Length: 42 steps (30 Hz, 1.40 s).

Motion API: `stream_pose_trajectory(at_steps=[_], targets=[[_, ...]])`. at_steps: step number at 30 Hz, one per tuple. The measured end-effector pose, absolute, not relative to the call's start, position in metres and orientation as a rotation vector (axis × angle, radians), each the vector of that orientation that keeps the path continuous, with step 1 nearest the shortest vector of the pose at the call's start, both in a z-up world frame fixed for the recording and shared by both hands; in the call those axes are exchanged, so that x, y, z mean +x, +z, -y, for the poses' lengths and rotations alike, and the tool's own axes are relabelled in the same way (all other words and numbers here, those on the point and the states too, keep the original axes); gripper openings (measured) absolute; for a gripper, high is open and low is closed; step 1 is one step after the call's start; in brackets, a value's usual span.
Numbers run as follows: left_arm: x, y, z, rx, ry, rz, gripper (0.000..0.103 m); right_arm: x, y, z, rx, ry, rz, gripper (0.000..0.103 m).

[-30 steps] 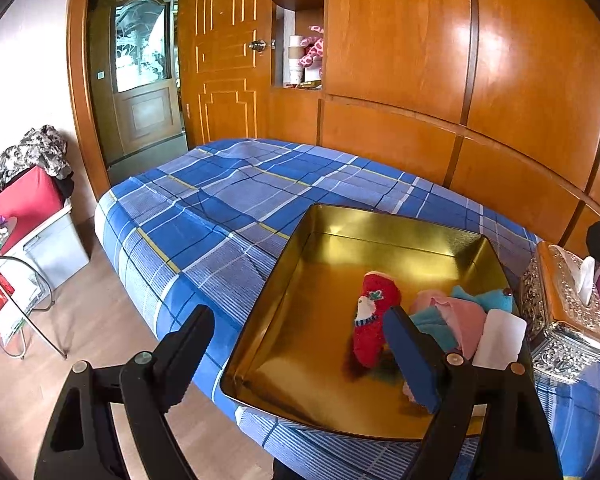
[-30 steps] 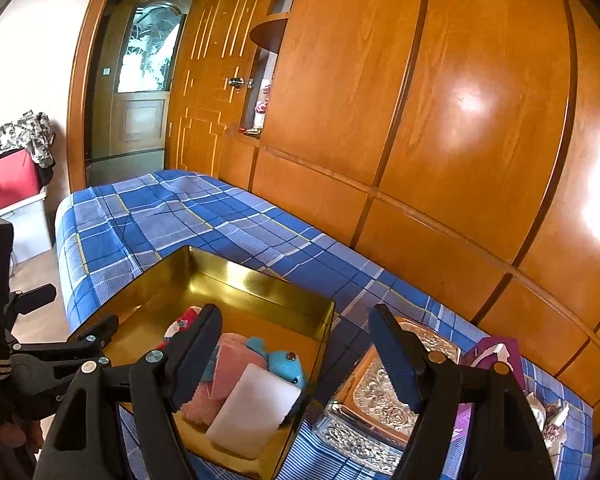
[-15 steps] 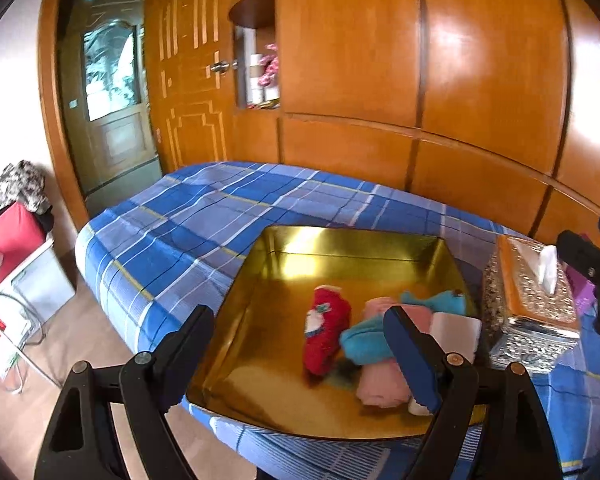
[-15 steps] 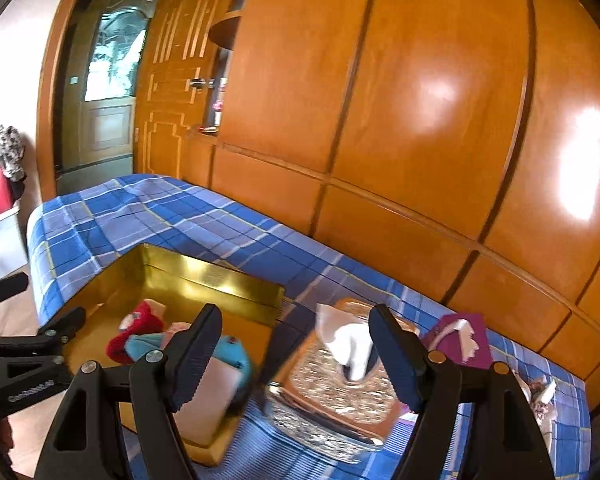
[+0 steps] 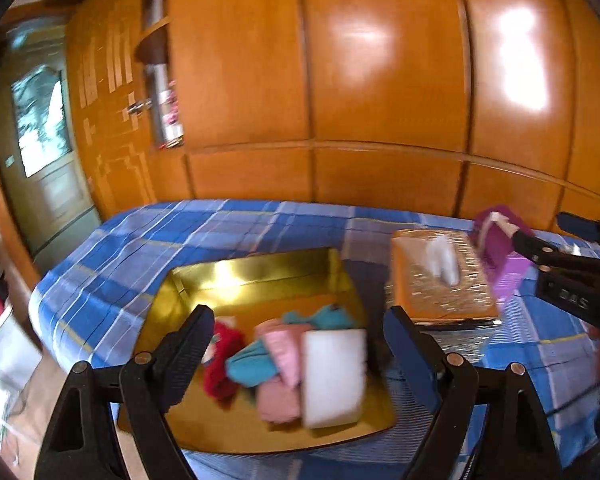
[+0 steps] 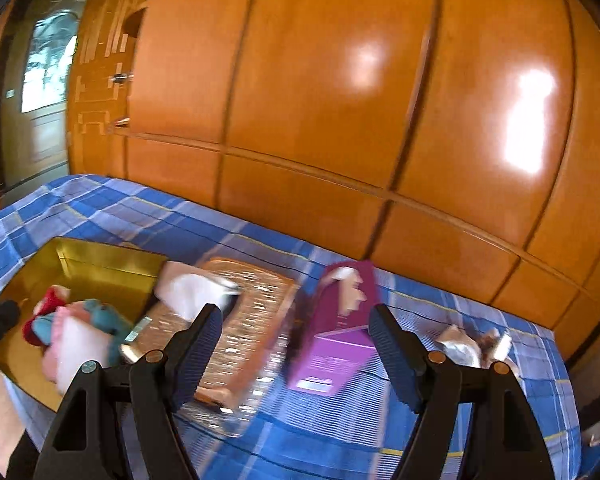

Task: Organize soft objects
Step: 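Withdraw both tools from the gold tray toward the remaining items, then grasp the white wipes packet with the left tool while the right tool grasps the white waffle cloth and scrunchie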

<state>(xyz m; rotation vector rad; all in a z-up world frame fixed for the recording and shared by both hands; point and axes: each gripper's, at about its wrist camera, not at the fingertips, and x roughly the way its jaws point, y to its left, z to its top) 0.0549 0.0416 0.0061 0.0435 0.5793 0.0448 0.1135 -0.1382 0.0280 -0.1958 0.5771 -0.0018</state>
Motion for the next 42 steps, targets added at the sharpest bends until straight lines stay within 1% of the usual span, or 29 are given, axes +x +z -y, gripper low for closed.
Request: stream_pose_trajectory(at_steps=[12, 17, 20, 27, 31, 32, 34, 36, 37, 38, 42], targets=[[0.061, 0.029, 0.054, 0.170, -0.211, -0.536, 0.087, 0.112, 0.018, 0.234, -0.169, -0.187, -0.624, 0.077], [0.064, 0.040, 0.095, 0.223, -0.313, -0.508, 0.087, 0.113, 0.006, 0.295, -0.156, -0.300, -0.670, 0.077], [0.069, 0.048, 0.123, 0.253, -0.373, -0.491, 0.087, 0.115, -0.001, 0.349, -0.077, -0.391, -0.712, 0.077], [0.093, 0.059, 0.199, 0.258, -0.534, -0.536, 0.087, 0.104, -0.033, 0.490, 0.192, -0.679, -0.778, 0.077], [0.121, 0.049, 0.257, 0.245, -0.597, -0.651, 0.085, 0.078, -0.049, 0.540, 0.482, -0.720, -0.765, 0.077], [0.130, 0.042, 0.271, 0.224, -0.619, -0.703, 0.081, 0.076, -0.050, 0.545, 0.521, -0.721, -0.754, 0.077], [0.150, 0.023, 0.297, 0.163, -0.644, -0.801, 0.076, 0.072, -0.052, 0.551, 0.560, -0.717, -0.747, 0.077], [0.166, 0.003, 0.316, 0.133, -0.625, -0.879, 0.063, 0.071, -0.054, 0.554, 0.594, -0.694, -0.752, 0.077], [0.180, -0.011, 0.326, 0.099, -0.619, -0.937, 0.060, 0.071, -0.054, 0.552, 0.595, -0.686, -0.755, 0.077], [0.190, -0.021, 0.333, 0.077, -0.606, -0.974, 0.058, 0.070, -0.054, 0.551, 0.594, -0.678, -0.757, 0.077], [0.224, -0.054, 0.360, 0.007, -0.551, -1.085, 0.058, 0.075, -0.056, 0.548, 0.614, -0.640, -0.763, 0.077]])
